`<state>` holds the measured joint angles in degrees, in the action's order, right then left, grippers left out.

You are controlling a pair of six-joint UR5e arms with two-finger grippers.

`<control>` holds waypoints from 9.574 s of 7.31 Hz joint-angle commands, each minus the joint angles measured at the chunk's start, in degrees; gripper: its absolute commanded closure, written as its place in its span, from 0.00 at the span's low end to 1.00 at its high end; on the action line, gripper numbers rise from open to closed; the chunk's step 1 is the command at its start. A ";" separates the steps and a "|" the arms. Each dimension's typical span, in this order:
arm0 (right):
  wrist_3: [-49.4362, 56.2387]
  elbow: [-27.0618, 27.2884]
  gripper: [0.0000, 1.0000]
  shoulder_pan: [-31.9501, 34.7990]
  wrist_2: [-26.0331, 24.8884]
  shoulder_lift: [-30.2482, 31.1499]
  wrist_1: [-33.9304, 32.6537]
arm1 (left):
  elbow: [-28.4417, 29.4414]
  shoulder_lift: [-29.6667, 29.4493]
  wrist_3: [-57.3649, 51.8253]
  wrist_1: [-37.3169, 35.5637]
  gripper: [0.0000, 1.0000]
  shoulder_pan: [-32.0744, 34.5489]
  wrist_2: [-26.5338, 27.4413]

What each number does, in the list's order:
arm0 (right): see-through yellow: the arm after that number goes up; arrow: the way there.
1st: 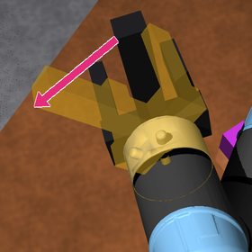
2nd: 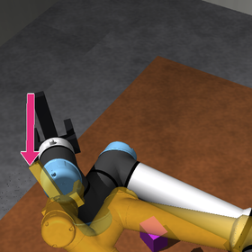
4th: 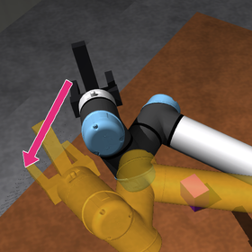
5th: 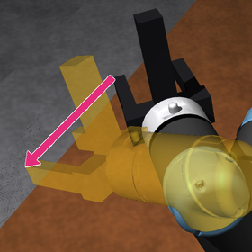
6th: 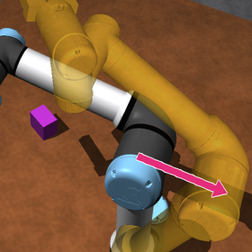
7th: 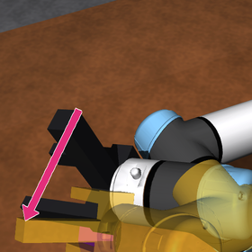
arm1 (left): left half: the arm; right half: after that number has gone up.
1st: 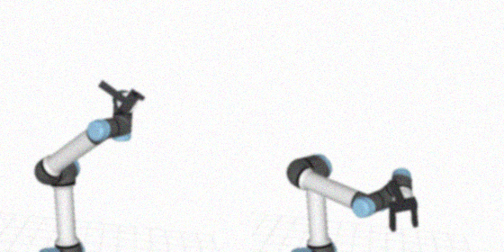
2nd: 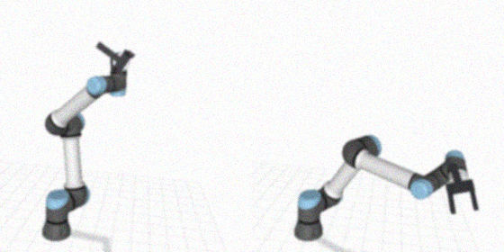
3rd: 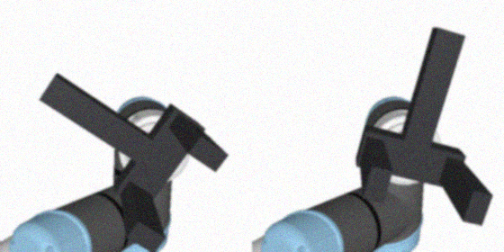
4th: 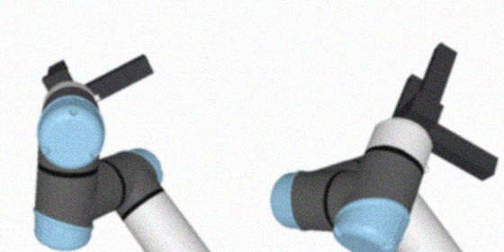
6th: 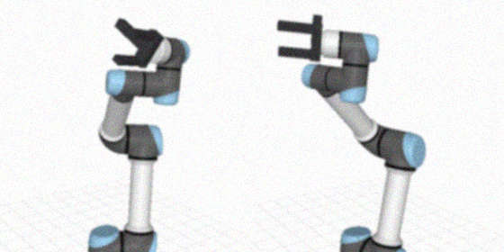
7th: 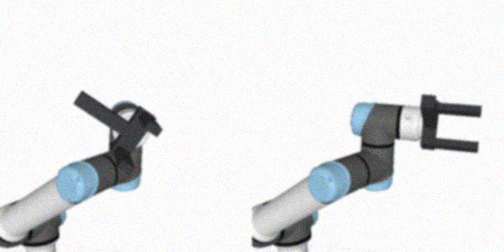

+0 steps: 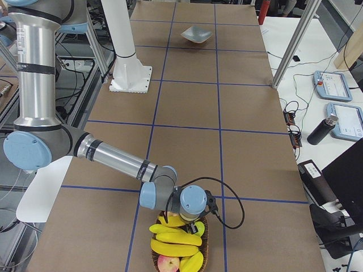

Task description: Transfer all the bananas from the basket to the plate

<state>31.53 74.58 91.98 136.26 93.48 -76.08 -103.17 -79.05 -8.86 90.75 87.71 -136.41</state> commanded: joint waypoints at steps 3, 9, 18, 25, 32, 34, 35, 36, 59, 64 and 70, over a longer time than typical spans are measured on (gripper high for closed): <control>-0.51 12.64 1.00 2.41 1.29 0.12 -8.32 | -0.01 0.21 0.25 0.22 0.00 0.00 -0.09; -22.83 25.79 1.00 -4.15 1.47 -8.90 -12.08 | -0.36 -12.25 3.23 9.75 0.00 -0.26 -0.09; -98.35 27.28 1.00 -32.62 -8.78 -35.80 1.81 | -1.15 -27.96 58.43 38.80 0.00 -22.64 2.61; -112.48 27.72 1.00 -47.24 -19.10 -46.80 1.46 | -3.53 -40.83 73.46 44.59 0.00 -39.55 3.87; -110.46 30.10 1.00 -52.43 -19.10 -49.27 1.46 | -4.40 -41.27 73.72 46.97 0.09 -42.89 3.87; -110.37 30.80 1.00 -52.69 -19.10 -49.27 1.46 | -4.67 -41.27 73.72 46.97 0.56 -43.68 3.69; -110.37 30.89 1.00 -52.70 -19.01 -49.27 1.55 | -4.58 -41.27 73.72 46.97 0.57 -44.12 3.69; -110.37 30.89 1.00 -52.78 -18.92 -49.27 1.55 | -4.58 -41.27 73.55 47.06 0.57 -44.38 3.69; -80.89 33.79 0.00 -37.51 -14.47 -23.63 3.66 | -5.76 -3.05 50.20 48.29 1.00 -38.59 4.30; -59.07 30.64 0.00 -25.29 -4.61 -15.17 3.75 | 2.96 -1.28 37.71 48.47 0.85 -38.32 4.22; -49.93 28.16 0.00 -20.80 -2.40 -11.75 4.10 | 7.19 -3.03 29.52 47.85 0.00 -32.17 4.22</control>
<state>-20.35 102.88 70.65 133.79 80.71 -72.02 -96.29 -81.45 21.07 138.57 54.89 -132.52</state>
